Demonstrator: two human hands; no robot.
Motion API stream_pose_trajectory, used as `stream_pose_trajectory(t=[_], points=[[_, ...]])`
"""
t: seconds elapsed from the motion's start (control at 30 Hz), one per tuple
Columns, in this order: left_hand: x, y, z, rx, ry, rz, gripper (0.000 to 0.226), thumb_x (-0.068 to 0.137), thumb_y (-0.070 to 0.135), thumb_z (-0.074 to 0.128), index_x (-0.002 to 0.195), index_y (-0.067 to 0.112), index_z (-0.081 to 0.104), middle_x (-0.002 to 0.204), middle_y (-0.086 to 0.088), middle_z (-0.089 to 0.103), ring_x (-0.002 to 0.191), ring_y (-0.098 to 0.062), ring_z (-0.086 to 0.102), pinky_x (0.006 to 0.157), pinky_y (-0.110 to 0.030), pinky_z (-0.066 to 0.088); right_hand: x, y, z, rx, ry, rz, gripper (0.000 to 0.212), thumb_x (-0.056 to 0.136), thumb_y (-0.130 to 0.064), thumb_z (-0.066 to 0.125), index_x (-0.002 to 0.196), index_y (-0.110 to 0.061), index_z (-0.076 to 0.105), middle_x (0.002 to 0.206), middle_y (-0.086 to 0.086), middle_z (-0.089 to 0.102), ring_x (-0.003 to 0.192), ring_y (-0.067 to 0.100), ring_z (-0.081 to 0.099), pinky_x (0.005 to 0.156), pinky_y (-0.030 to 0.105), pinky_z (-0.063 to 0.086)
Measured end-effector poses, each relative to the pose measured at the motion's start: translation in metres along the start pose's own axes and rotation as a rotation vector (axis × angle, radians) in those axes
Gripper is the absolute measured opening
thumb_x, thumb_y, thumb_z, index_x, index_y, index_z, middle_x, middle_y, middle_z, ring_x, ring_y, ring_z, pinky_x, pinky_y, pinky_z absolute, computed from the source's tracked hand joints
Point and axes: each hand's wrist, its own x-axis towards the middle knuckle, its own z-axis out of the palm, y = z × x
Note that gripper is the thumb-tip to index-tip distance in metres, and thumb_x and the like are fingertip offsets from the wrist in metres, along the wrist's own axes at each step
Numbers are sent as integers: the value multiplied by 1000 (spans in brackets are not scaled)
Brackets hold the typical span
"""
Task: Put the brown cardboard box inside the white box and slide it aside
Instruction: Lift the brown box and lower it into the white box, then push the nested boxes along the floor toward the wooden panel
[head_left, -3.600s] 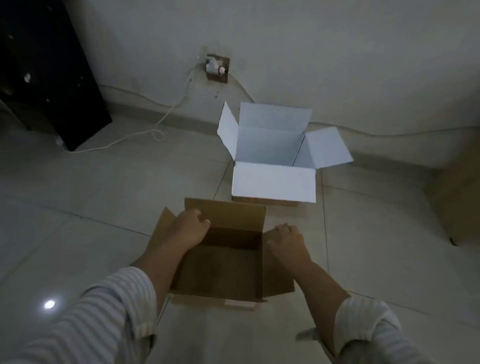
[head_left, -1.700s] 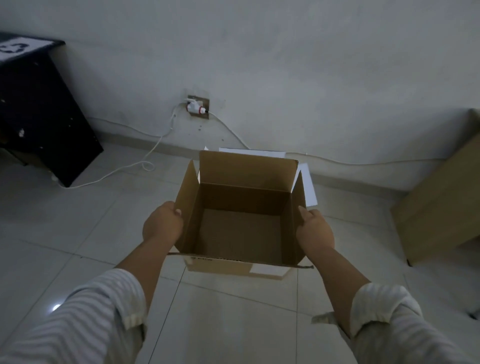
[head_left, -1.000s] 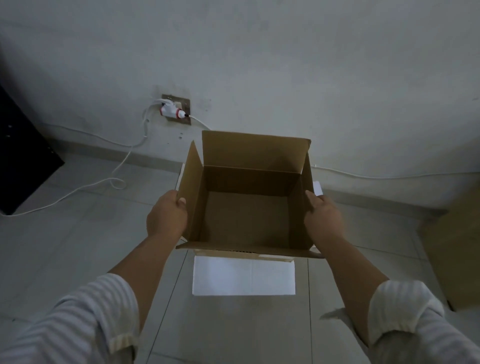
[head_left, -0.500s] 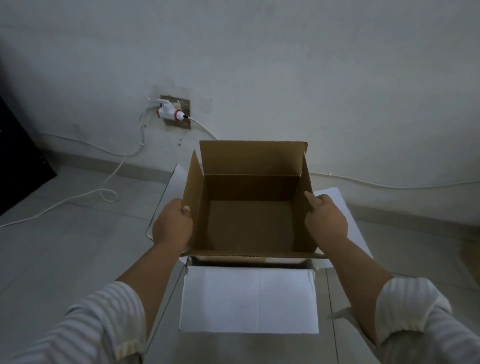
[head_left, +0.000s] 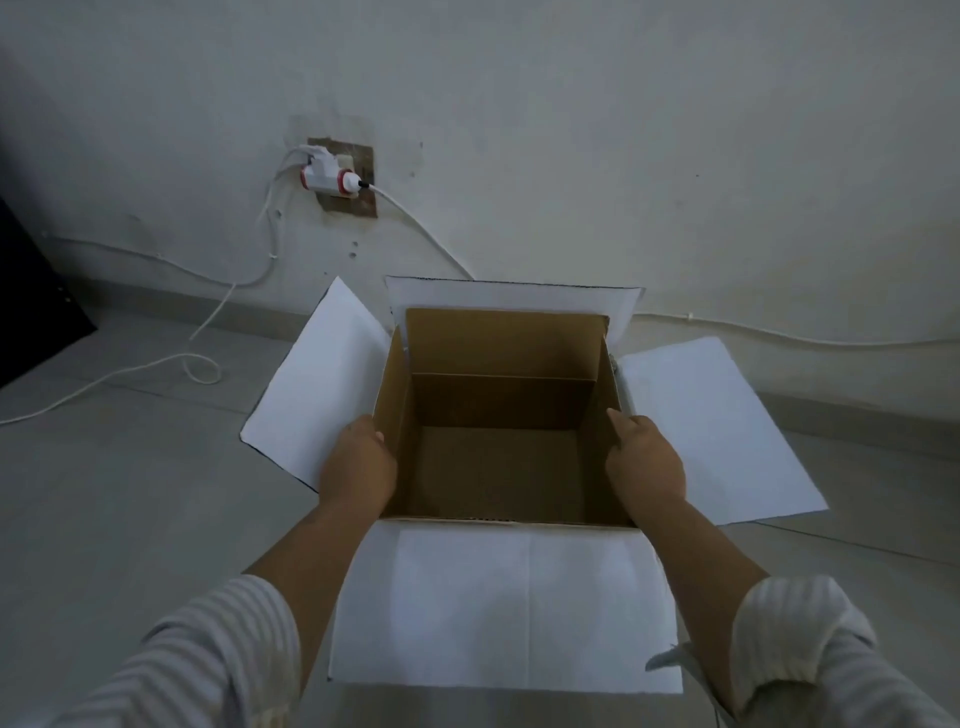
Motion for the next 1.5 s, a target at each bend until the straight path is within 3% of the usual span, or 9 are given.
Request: stream_pose_trajectory(t=[0.3,0.43,0.53,0.67,0.77,0.83,1.07,1.27,1.5], points=[[1,-7,13,9,-98,66,35,90,5,49,125,9,51,117,-18,59,102,-37,59,86,-47,52,10,7,14,-69,-126,-11,42,89,-8,50,130,-13,43,124,16,55,110,33,56,98,46,48],[-22,-12,19,64,-156,151,45,89,5,51,134,4,45,136,-19,47,121,-37,50,100,-47,47,-12,4,17,-85,-191,-57,49,90,-6,47,137,-13,36,137,13,45,123,31,45,105,42,40],[-42,-21,27,190,-144,267,49,95,30,43,138,7,46,149,-17,39,140,-35,32,113,-50,32,-33,5,24,-108,-155,-160,43,94,-20,42,136,-13,39,140,11,45,126,28,41,106,40,36],[-66,-29,37,339,-147,459,85,86,69,11,127,15,60,142,-14,52,138,-38,38,111,-59,22,-62,-3,35,-42,-231,-176,47,95,-40,37,135,-15,42,140,7,47,130,25,39,110,41,31],[-73,-31,41,381,-259,476,109,68,82,-10,139,21,47,154,-9,36,146,-33,20,113,-51,-3,-74,0,46,-98,-277,-190,52,94,-49,33,134,-19,41,140,4,48,131,24,39,113,42,26],[-71,-33,42,402,-255,469,114,63,84,-12,138,22,48,153,-8,37,146,-33,21,113,-48,-4,-77,3,51,-132,-260,-189,52,92,-52,29,129,-20,46,135,3,53,126,24,44,111,42,27],[-72,-32,52,421,-162,488,62,75,68,44,93,14,69,98,-8,72,95,-29,66,101,-55,41,-82,9,58,-163,-199,-208,45,89,-54,31,103,-20,57,111,2,63,103,22,53,101,41,36],[-70,-19,53,434,-203,464,59,84,66,43,109,16,60,115,-6,64,111,-24,56,115,-48,24,-78,17,52,-169,-197,-218,40,91,-51,39,104,-18,57,112,5,63,105,24,53,99,44,35],[-81,9,76,423,-210,539,59,84,66,45,107,14,61,113,-8,65,109,-26,57,115,-49,23,-79,50,38,-210,-175,-150,41,91,-52,36,101,-19,57,109,3,64,102,22,53,98,42,34]])
